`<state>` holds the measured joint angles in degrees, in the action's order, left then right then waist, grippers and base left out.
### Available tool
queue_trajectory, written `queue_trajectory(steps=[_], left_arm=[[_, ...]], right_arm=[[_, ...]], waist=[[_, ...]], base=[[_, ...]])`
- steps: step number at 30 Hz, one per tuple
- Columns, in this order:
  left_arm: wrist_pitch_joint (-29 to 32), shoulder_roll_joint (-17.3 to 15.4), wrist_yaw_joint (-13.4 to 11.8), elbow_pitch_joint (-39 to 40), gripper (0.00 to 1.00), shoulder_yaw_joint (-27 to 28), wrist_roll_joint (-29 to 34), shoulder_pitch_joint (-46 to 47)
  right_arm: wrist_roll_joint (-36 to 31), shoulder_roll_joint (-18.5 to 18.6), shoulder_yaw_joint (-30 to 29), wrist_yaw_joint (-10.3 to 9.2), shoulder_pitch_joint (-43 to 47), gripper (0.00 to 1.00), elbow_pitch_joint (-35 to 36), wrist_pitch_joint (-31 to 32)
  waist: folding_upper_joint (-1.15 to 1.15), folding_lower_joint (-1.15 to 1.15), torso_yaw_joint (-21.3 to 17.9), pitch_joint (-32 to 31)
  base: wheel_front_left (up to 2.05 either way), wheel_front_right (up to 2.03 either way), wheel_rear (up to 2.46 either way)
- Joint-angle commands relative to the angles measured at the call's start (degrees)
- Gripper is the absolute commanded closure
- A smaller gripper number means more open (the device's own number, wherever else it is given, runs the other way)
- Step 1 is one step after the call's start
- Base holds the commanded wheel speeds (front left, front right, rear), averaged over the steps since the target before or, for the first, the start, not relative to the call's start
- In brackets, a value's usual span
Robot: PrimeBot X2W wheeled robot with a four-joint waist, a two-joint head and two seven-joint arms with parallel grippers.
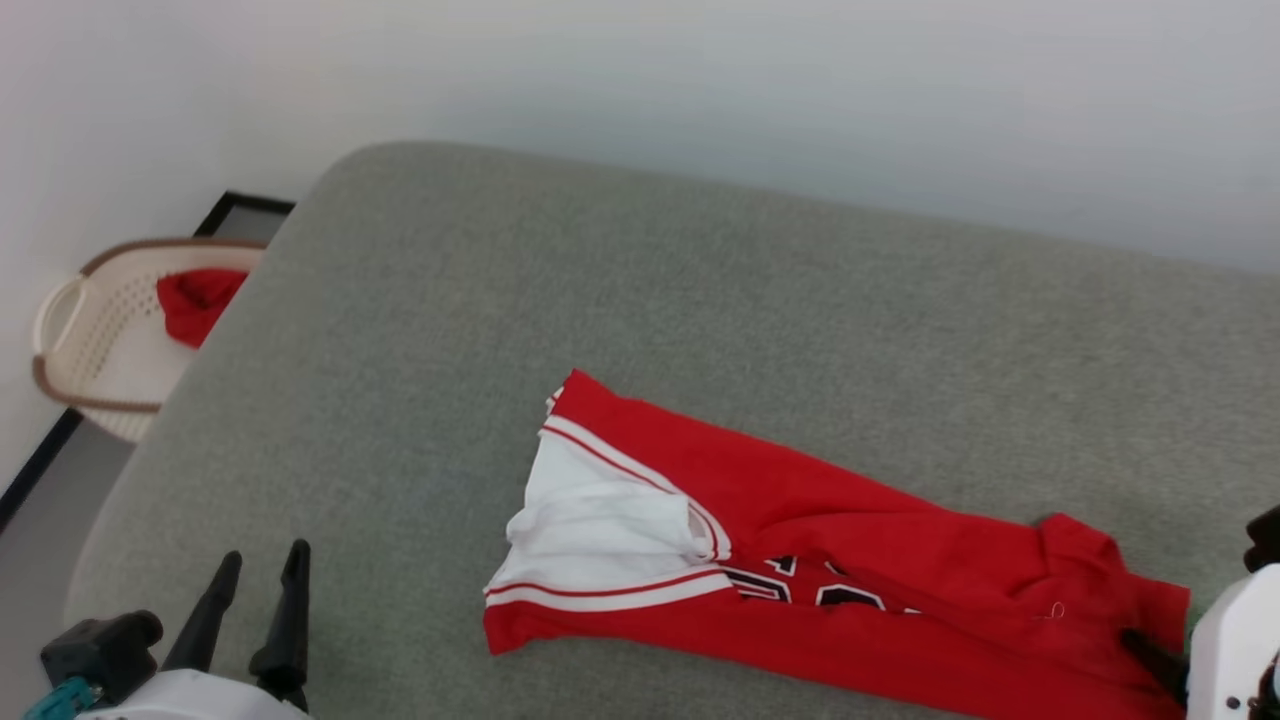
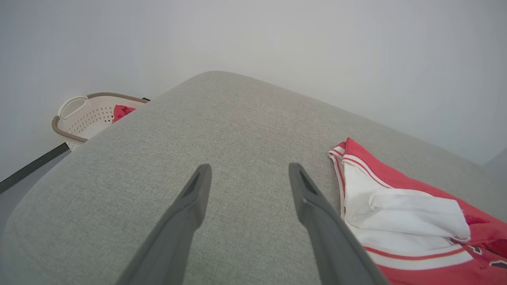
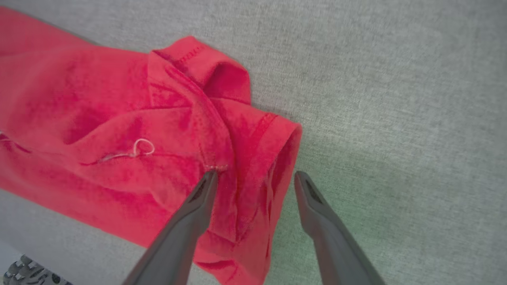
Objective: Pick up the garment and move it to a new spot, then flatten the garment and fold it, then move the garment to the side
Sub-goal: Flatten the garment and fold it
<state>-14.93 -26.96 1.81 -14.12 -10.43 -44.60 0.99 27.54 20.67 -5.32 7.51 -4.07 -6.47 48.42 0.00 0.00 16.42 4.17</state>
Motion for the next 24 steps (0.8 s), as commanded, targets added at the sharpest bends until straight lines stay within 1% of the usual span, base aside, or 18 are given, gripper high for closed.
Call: queue_trajectory(steps=[1,4,8,12,13,14,17,24], left_arm=[[-0.3,1.04,0.76,-0.36,0.0,1.04,0.95,0.72],[-0.3,3.06,1.9,-0.99,0.0,2.6,2.4,1.29],[-0.3,5.36,3.32,-1.92,0.0,4.33,3.91,1.73],[-0.3,7.02,4.25,-2.45,0.0,5.7,5.09,2.25],[-0.3,7.43,4.41,-2.58,0.0,6.04,5.44,2.28],[-0.31,7.75,4.52,-2.69,0.0,6.29,5.7,2.31],[-0.26,8.77,4.94,-3.03,0.0,6.99,6.49,2.42],[-0.25,10.31,5.53,-2.97,0.0,9.18,7.05,1.87]], right_arm=[[0.0,-0.35,0.29,-0.05,-1.16,0.0,-0.85,0.56],[0.08,-0.92,0.93,-0.05,-2.74,0.0,-2.86,1.97],[0.63,-2.05,2.2,-0.04,-3.84,0.0,-5.88,5.42],[0.9,-2.83,3.86,0.0,-4.83,0.0,-7.97,7.77],[1.01,-2.95,4.13,0.0,-5.08,0.56,-8.48,8.34],[1.06,-2.97,4.5,0.0,-5.33,1.0,-8.85,8.81],[1.13,-2.53,5.2,0.0,-5.84,1.0,-8.97,9.0],[1.75,-0.19,3.24,-0.06,-9.19,1.0,-8.55,7.23]], waist=[[0.0,0.0,1.61,2.13],[0.0,0.0,2.07,3.15],[0.0,0.0,2.58,3.98],[0.0,0.0,2.75,4.54],[0.0,0.0,2.8,4.65],[0.0,0.0,2.81,4.75],[0.0,0.0,2.75,5.01],[0.0,0.0,1.94,4.75]], base=[[0.0,0.0,0.0],[0.0,0.0,0.0],[0.0,0.0,0.0],[0.0,0.0,0.0],[0.0,0.0,0.0],[0.0,0.0,0.0],[0.0,0.0,0.0],[0.0,0.0,0.0]])
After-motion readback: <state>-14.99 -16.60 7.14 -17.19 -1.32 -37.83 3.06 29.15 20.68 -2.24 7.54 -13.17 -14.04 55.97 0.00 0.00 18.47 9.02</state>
